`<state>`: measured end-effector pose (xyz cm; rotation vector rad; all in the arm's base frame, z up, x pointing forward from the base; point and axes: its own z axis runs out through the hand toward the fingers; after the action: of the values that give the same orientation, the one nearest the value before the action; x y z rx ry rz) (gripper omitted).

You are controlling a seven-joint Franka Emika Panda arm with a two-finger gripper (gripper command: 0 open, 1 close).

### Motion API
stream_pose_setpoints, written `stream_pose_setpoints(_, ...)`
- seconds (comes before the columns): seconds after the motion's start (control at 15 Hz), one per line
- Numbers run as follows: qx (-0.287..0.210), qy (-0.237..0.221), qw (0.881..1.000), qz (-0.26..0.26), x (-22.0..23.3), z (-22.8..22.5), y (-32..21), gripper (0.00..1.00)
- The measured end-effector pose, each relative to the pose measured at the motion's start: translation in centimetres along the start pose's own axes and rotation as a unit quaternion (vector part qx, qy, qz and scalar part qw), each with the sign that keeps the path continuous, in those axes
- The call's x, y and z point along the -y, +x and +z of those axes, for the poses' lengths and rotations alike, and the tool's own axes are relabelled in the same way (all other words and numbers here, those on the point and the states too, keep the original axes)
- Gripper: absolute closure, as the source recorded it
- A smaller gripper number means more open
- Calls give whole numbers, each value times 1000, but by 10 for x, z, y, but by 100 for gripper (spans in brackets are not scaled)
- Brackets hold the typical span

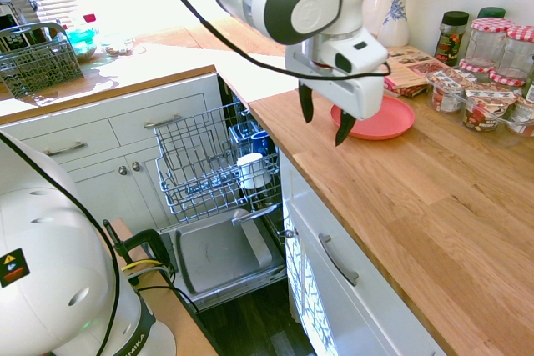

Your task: Put the plate in the dishwasher

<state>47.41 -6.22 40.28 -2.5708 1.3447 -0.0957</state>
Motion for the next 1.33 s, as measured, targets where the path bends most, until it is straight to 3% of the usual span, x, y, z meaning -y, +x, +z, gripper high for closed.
stream_pose_setpoints(0.33, 50, 102, 992, 52, 1, 29, 83, 0)
stream_pose_setpoints(0.47, 62, 111, 990, 60, 7, 33, 103, 0)
stream_pose_setpoints(0.53, 69, 113, 989, 61, 13, 36, 108, 100)
stream_pose_setpoints(1.33, 110, 106, 987, 58, 64, 71, 124, 100)
